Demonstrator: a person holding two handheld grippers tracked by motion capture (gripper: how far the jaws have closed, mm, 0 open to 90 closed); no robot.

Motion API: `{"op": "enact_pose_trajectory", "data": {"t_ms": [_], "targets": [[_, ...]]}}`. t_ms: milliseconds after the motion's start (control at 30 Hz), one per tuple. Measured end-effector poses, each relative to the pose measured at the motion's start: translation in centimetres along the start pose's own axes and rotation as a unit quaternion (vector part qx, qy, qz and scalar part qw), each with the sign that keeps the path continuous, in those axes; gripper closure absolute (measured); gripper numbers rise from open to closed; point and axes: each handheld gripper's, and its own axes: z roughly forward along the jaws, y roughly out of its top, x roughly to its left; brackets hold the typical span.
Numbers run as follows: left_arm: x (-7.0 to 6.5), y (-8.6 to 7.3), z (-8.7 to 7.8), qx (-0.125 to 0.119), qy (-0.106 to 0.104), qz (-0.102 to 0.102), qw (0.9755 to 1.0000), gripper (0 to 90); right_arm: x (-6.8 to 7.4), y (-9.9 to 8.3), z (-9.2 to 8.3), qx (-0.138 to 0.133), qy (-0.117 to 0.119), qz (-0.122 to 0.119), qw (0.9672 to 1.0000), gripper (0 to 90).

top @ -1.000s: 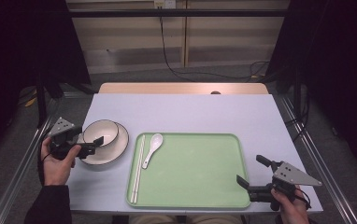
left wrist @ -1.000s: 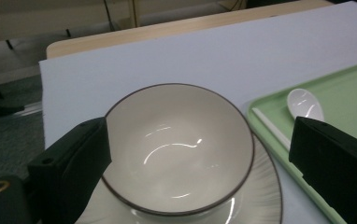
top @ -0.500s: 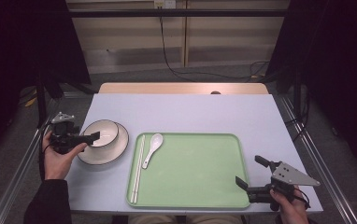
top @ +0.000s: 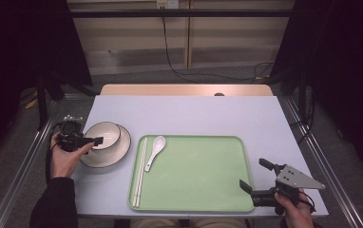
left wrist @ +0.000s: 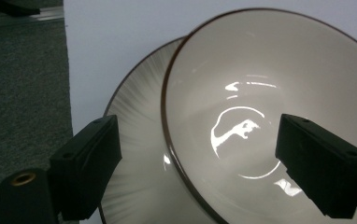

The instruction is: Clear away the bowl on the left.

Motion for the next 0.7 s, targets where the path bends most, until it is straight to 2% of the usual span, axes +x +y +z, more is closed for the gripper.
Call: {"op": "enact_pose_trajectory", "data": {"t_ms": [33, 67, 133, 233, 267, 333, 367, 433, 467, 500, 533, 600, 633, 667, 700], "targets": [[0.09, -0.08, 0.12, 0.002, -0.007, -0.002, 1.0000, 12.0, 0.02, -0.01, 0.02, -0.001, 0.000, -0.001, 1.0000, 1.3], [0.17, -0.09, 0.29, 0.012, -0.004, -0.010, 0.9999, 10.2, 0.03, -0.01, 0.03, 0.001, 0.000, -0.001, 1.0000, 1.3], [0.20, -0.22, 0.41, 0.016, -0.001, -0.013, 0.9998, 11.9, 0.04, 0.00, 0.04, 0.001, -0.001, 0.000, 1.0000, 1.3], [0.14, -0.31, 0.35, 0.016, -0.009, -0.028, 0.9994, 21.5, 0.06, 0.00, 0.03, -0.001, -0.001, 0.001, 1.0000, 1.3], [-0.02, -0.34, 0.20, 0.010, -0.003, -0.026, 0.9996, 30.2, 0.03, 0.00, 0.04, -0.001, -0.001, -0.001, 1.0000, 1.3], [-0.03, -0.30, -0.03, 0.013, -0.006, -0.018, 0.9997, 33.3, 0.08, 0.01, 0.07, 0.000, -0.003, -0.001, 1.0000, 1.3], [0.00, -0.31, -0.16, 0.013, -0.007, -0.014, 0.9998, 38.9, 0.09, 0.00, 0.08, 0.001, -0.002, -0.001, 1.0000, 1.3], [-0.02, -0.35, -0.12, 0.016, -0.002, -0.026, 0.9995, 42.5, 0.07, 0.00, 0.04, 0.000, -0.002, -0.001, 1.0000, 1.3], [0.04, -0.46, -0.15, 0.023, -0.013, -0.019, 0.9995, 46.9, 0.06, 0.01, 0.02, 0.000, -0.003, 0.000, 1.0000, 1.3], [-0.04, -0.53, -0.03, 0.023, -0.006, -0.028, 0.9993, 50.7, 0.05, 0.00, 0.04, 0.000, -0.003, -0.002, 1.0000, 1.3], [0.07, -0.55, -0.05, 0.028, -0.010, -0.024, 0.9993, 52.8, 0.07, -0.01, 0.05, 0.001, -0.003, -0.001, 1.0000, 1.3], [0.45, -0.66, -0.12, 0.025, -0.018, -0.042, 0.9987, 56.7, 0.05, 0.00, 0.03, 0.000, -0.003, -0.001, 1.0000, 1.1], [0.59, -0.70, -0.17, 0.023, -0.018, -0.039, 0.9988, 59.7, 0.03, -0.01, 0.05, -0.001, -0.003, 0.001, 1.0000, 1.1], [0.59, -0.78, -0.16, 0.020, -0.017, -0.046, 0.9986, 62.5, 0.02, -0.02, 0.04, 0.001, -0.004, 0.001, 1.0000, 1.1], [0.67, -0.82, -0.25, 0.025, -0.019, -0.046, 0.9984, 64.9, 0.03, -0.03, 0.03, 0.002, -0.005, 0.002, 1.0000, 1.1]]}}
